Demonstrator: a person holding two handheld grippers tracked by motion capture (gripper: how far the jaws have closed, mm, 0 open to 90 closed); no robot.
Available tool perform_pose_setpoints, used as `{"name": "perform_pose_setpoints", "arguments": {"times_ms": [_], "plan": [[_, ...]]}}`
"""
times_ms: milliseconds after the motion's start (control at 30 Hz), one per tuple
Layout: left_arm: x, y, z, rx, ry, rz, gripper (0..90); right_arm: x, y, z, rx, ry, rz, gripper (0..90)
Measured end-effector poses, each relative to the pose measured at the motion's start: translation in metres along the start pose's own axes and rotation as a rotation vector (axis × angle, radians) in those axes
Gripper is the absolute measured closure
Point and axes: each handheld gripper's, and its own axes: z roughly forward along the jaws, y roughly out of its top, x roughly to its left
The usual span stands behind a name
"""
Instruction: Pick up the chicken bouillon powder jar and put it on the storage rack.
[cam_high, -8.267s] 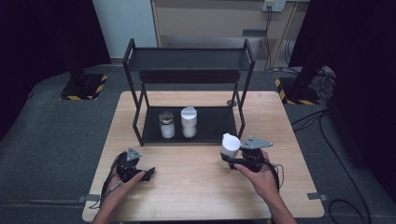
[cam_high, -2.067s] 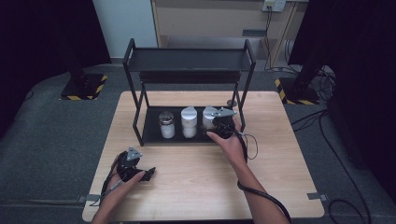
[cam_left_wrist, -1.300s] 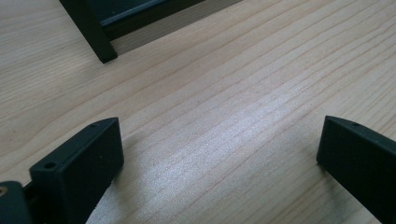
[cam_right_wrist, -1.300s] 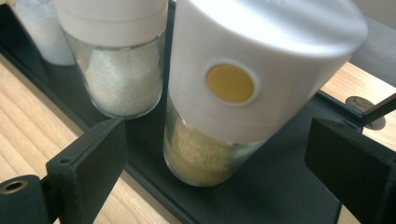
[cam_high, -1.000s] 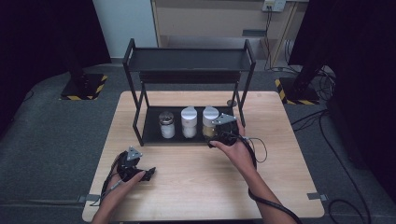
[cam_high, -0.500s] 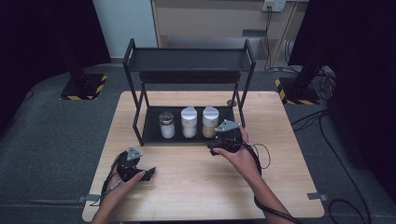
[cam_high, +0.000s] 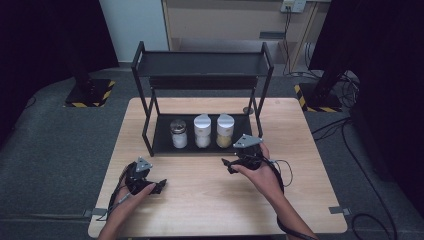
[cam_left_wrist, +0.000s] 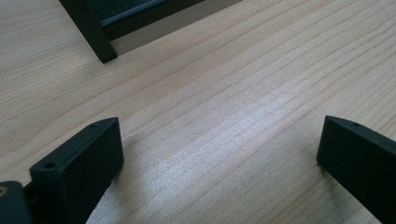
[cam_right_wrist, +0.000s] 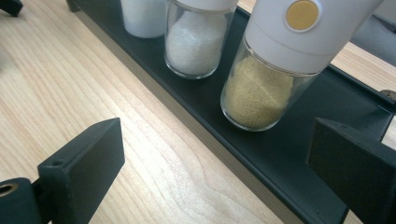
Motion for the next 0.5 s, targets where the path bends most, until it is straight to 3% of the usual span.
{"name": "perform_pose_setpoints", "arguments": {"times_ms": [500], "plan": [[0.0, 0.0, 0.0, 0.0, 0.0, 0.0, 0.0, -0.001, -0.008, -0.012, -0.015, 0.033, -0.032, 4.4]]}}
